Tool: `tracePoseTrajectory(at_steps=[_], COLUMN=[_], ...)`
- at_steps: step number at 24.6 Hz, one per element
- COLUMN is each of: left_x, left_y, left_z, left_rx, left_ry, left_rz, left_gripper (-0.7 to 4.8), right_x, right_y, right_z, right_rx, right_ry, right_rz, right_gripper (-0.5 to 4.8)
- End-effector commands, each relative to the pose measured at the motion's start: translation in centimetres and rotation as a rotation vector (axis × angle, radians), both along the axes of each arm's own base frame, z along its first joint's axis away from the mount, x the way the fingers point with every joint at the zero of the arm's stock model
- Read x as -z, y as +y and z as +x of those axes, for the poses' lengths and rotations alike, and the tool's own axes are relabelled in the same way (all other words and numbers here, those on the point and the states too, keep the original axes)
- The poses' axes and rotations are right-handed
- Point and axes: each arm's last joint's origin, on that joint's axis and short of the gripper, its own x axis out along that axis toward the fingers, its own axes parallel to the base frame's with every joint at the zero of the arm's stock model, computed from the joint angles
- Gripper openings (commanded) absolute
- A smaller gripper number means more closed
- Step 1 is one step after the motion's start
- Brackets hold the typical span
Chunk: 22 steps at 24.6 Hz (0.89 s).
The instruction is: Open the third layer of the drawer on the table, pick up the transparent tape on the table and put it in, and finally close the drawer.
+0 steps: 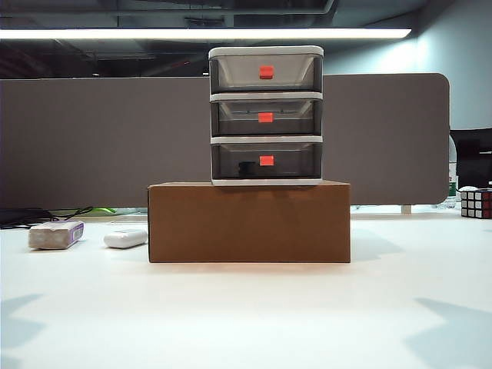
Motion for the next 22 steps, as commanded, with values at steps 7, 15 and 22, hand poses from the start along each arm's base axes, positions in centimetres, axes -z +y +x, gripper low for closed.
tracePoseTrajectory(at_steps=[7,15,22], left_x=[-0.7,-0.6,-0.6], left_y=[2.2,2.1,2.1], left_z=[0.5,0.5,0.5], left_rx=[-0.167,-0.147,-0.147], left_ry=[-0.061,-0.042,-0.042], left_rz=[-0.013,-0.012,-0.013], left_gripper=[-0.05,-0.05,-0.05], right_x=[0.0,0.0,0.0], right_y=[-1.7,-1.7,-1.7], right_z=[0.4,0.3,0.3], right_rx=[0.230,0.228,0.225], right_ry=[-0.017,-0.017,-0.017], right_rz=[0.010,0.010,0.009], right_gripper=[-0.05,-0.05,-0.05])
